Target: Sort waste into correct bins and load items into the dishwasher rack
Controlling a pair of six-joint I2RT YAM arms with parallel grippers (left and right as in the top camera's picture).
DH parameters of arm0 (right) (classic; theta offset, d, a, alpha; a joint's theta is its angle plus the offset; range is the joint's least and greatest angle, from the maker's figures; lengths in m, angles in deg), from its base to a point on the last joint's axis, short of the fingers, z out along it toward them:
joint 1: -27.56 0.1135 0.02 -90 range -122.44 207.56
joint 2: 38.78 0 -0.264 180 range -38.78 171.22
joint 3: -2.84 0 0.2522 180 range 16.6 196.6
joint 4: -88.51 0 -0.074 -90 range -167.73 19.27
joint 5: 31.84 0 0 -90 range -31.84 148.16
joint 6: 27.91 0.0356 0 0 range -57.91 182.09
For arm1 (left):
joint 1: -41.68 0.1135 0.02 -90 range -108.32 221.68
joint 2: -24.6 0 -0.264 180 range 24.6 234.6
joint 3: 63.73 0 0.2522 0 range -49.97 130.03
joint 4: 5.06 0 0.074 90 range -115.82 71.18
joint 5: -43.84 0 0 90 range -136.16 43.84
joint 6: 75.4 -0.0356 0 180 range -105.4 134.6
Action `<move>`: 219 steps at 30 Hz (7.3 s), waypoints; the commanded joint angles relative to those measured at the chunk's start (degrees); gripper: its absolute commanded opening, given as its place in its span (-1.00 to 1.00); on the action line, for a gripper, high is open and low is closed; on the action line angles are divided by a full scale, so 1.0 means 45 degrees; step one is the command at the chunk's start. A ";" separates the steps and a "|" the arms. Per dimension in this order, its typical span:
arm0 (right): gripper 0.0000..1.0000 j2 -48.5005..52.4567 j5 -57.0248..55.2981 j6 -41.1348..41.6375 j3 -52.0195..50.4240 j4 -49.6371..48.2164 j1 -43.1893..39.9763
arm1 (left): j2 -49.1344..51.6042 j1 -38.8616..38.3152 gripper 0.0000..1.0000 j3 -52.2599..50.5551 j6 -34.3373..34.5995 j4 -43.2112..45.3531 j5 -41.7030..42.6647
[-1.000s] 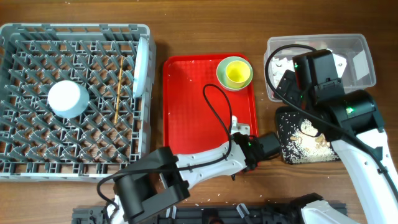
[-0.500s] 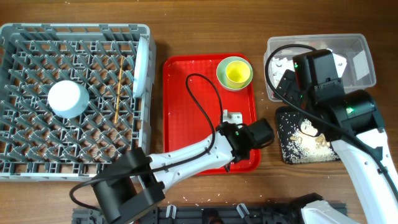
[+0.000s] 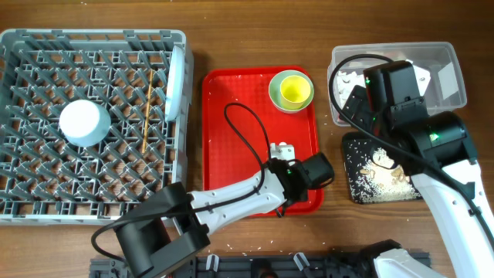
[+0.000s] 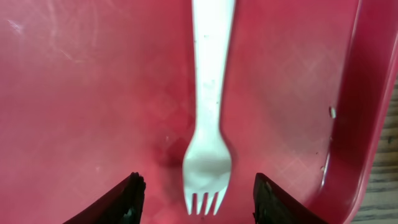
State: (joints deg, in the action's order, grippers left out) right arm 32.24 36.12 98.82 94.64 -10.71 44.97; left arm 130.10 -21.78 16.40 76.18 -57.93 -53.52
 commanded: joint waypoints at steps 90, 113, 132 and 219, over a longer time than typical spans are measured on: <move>0.99 0.0029 0.0078 -0.0136 0.0053 -0.0126 -0.0029 | -0.4022 1.5727 -0.88 -0.0486 -1.6640 -0.0573 0.3570; 1.00 0.0029 0.0073 -0.0131 0.0053 -0.0126 -0.0029 | -0.7616 1.5834 -0.67 -0.0486 -1.5086 -0.2356 0.4347; 1.00 0.0029 0.0073 -0.0131 0.0053 -0.0126 -0.0029 | -1.4265 1.5834 1.00 -0.0486 -0.9821 -0.7339 0.4386; 0.99 -0.0330 0.0345 0.2511 0.0058 0.3371 -0.3468 | -1.4265 1.5834 1.00 -0.0486 -0.8879 -0.7291 0.4901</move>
State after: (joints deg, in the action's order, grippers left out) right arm 31.59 37.56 109.64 94.64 5.07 29.54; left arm 65.99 48.99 14.11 31.81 -90.98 -34.22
